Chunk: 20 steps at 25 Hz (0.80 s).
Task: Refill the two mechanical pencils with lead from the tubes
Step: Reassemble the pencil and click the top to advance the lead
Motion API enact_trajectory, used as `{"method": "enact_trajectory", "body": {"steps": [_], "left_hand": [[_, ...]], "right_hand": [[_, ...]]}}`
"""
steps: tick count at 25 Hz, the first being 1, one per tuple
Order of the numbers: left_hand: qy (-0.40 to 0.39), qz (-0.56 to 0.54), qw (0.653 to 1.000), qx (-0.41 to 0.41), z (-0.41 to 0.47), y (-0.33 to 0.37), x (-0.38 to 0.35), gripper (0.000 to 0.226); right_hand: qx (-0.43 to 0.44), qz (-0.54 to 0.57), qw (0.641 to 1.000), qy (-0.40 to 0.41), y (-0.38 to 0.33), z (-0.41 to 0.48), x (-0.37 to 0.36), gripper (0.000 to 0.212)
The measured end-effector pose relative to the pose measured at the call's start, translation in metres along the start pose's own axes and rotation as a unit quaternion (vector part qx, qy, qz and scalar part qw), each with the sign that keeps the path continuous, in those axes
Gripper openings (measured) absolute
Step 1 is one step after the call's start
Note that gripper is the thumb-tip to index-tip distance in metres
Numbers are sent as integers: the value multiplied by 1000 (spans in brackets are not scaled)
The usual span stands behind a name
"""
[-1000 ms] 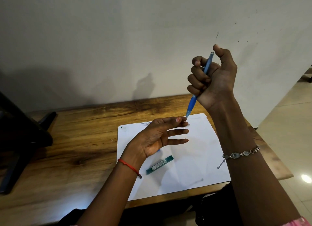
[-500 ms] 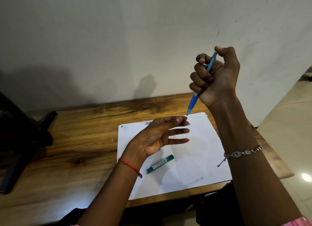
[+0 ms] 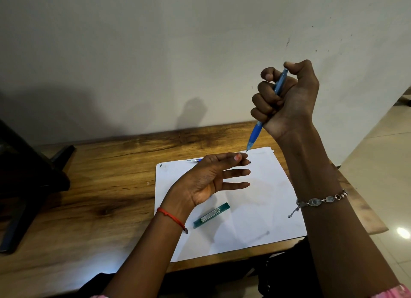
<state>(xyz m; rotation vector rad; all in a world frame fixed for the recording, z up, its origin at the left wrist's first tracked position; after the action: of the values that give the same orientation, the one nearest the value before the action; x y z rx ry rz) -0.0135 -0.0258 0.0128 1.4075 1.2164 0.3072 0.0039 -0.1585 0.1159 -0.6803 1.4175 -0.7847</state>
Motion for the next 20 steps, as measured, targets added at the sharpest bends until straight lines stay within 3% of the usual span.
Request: {"method": "enact_trajectory", "body": {"steps": [20], "left_hand": [[6,-7,1000,2,2,-1,0,21]], "right_hand": [[-10,-9,1000,-11,2,1,-2,44]]}}
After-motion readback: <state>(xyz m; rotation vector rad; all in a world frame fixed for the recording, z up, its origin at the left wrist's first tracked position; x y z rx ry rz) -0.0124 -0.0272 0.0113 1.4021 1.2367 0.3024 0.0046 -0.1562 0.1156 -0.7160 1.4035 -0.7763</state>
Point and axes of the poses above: each hand's wrist, its own z-axis towards the middle knuckle, its own x-axis out of the back of the hand, y = z × x, the point moved 2 cm from there along z, towards the middle knuckle, and after that the axes turned 1 degree about -z, right-handed, at the moved point
